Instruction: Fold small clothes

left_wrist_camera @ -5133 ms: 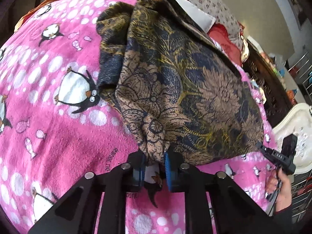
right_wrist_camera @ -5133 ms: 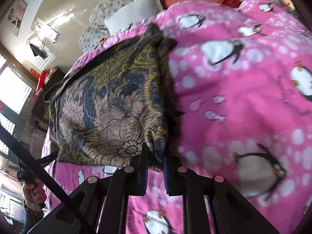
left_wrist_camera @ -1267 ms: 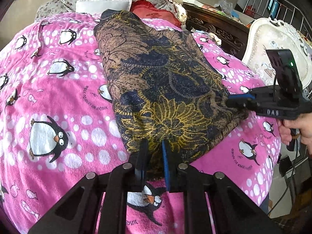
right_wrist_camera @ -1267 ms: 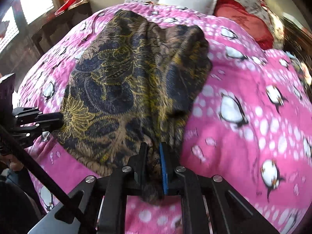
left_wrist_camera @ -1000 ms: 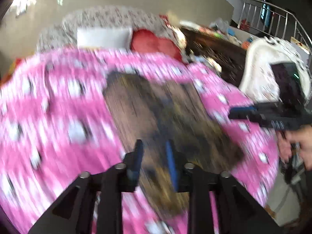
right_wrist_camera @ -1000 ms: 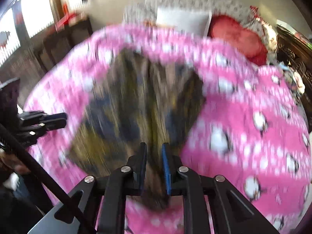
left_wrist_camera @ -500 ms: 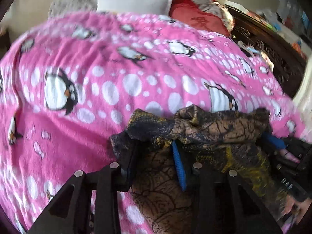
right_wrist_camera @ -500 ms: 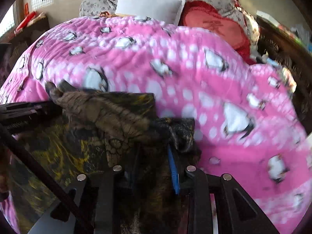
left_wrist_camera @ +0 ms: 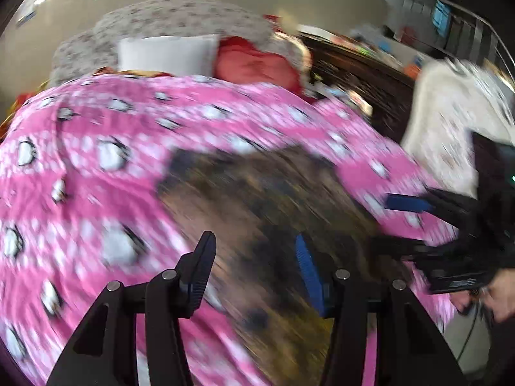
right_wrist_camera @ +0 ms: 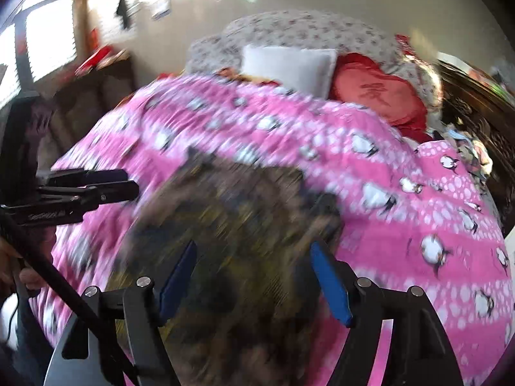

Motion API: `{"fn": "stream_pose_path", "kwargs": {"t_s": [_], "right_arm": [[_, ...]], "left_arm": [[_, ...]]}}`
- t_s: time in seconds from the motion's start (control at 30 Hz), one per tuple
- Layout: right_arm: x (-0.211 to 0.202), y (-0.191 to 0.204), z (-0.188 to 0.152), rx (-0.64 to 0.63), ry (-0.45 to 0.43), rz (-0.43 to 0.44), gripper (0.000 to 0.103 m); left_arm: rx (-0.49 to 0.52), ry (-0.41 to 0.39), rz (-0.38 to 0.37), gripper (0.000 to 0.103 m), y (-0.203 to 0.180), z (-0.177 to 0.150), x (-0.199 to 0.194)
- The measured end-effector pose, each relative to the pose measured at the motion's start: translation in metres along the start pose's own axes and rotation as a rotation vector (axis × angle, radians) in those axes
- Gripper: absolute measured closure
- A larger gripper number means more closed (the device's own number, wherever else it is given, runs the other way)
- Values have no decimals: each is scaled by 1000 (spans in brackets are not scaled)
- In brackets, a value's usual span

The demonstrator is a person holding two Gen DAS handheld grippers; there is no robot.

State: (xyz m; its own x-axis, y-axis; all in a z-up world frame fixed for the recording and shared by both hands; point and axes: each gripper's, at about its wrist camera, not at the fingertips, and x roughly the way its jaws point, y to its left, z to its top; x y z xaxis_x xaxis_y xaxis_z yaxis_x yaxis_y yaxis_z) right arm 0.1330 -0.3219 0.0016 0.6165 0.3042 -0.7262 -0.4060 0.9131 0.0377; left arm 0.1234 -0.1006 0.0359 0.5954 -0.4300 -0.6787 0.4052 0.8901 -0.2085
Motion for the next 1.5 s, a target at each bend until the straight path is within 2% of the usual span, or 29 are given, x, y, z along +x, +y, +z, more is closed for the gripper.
{"fn": "stream_pose_path", "kwargs": {"t_s": [0.03,0.13,0.17,0.2,0.3,0.37,0.43,0.47,0.5,0.57,0.67,0.77,0.9,1.03,1.1,1.27,1.5], "right_arm": [[7,4,-10,-17,28,-10,31],[44,-8,-43,23,139,-70,36],[47,-15,-48,39,126,-63,35],[46,-21,-54,51,75,-52,31],[41,-28,-54,94,66,-31,31],[23,-30,-47,94,55,-40,32],[-2,-34,-46,120,-8,-62,28],[-19,-42,-49,150,-43,-71,25],[-28,-47,-52,173,-56,-72,19],[-38,-63,-60,246,-50,-64,18],[-41,-71,-69,314,-35,-71,18],[-45,-49,-71,306,-73,-41,18],[-48,-11,-71,254,-92,-138,17],[-47,10,-75,208,-102,-161,16],[-43,20,-81,168,-90,-187,14],[-37,25,-100,207,-63,-182,14],[-37,29,-118,243,-48,-174,14]], "left_arm": [[15,12,17,52,-7,-9,5],[-4,158,62,53,-9,-35,46],[42,118,85,52,-14,-41,47],[77,110,106,51,-19,-45,47],[86,131,129,49,-28,-45,42],[41,118,71,49,-20,-39,25],[-29,68,14,45,-3,-37,-1],[-48,50,8,33,5,-37,-10],[-68,37,13,27,10,-38,-14],[-118,54,31,27,28,-42,-13],[-176,86,4,27,37,-52,-8],[-137,70,79,27,23,-60,-10],[-137,53,147,27,-1,-66,-14],[-124,56,271,27,-14,-71,-11],[-138,75,302,27,-14,-74,-8],[-131,75,330,27,-16,-82,-9],[-142,80,322,27,-12,-84,-7]]}}
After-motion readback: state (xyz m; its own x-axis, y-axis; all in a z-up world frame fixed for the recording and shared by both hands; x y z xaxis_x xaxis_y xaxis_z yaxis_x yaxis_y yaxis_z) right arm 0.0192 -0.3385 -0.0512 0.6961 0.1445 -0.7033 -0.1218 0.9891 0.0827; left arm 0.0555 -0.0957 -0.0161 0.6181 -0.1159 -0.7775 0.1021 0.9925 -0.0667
